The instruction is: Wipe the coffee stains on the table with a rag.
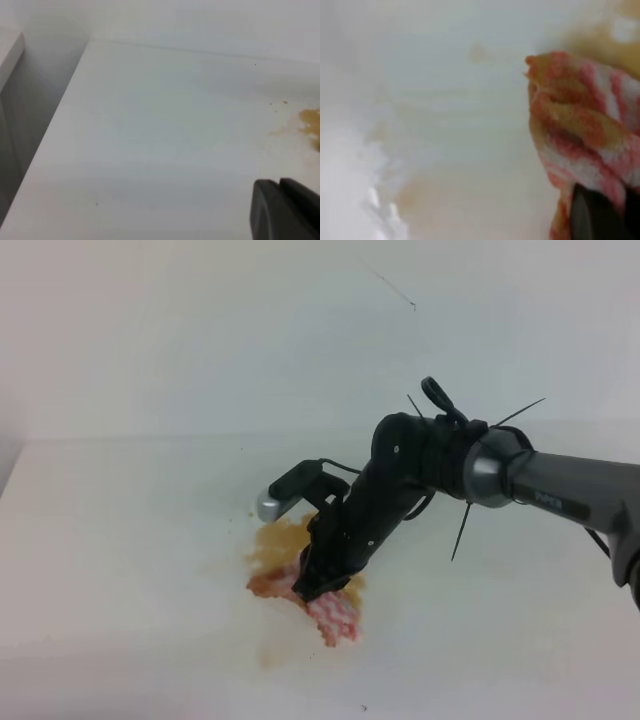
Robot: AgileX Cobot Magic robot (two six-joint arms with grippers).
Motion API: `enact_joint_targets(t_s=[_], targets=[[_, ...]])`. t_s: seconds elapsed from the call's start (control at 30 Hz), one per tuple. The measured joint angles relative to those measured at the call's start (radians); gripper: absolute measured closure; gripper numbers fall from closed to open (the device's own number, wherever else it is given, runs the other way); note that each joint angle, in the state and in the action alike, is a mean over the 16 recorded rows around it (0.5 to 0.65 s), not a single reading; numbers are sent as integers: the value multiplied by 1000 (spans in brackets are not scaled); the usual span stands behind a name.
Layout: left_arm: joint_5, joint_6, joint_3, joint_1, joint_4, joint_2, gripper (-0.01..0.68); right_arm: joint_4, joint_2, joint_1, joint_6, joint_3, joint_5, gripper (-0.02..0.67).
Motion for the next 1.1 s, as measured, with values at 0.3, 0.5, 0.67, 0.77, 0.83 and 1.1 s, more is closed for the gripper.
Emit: enact_joint_targets(t_s=[0.3,0.5,0.67,0.77,0.83,1.1], targets=[[0,-1,0,0,0,0,675,-23,0,-53,6,-16,-12,627],[0,-1,0,0,0,0,675,4,5,-67,1,-54,7,627],[0,-1,0,0,0,0,675,30,12,-72,11,-128,30,625],[0,-1,0,0,0,0,675,39,17,-80,30,-182,40,620],[0,-1,0,0,0,0,675,36,19,-88,48,-216,49,620],[0,-1,0,0,0,0,675,-35,20,-126,158,-301,57,620]])
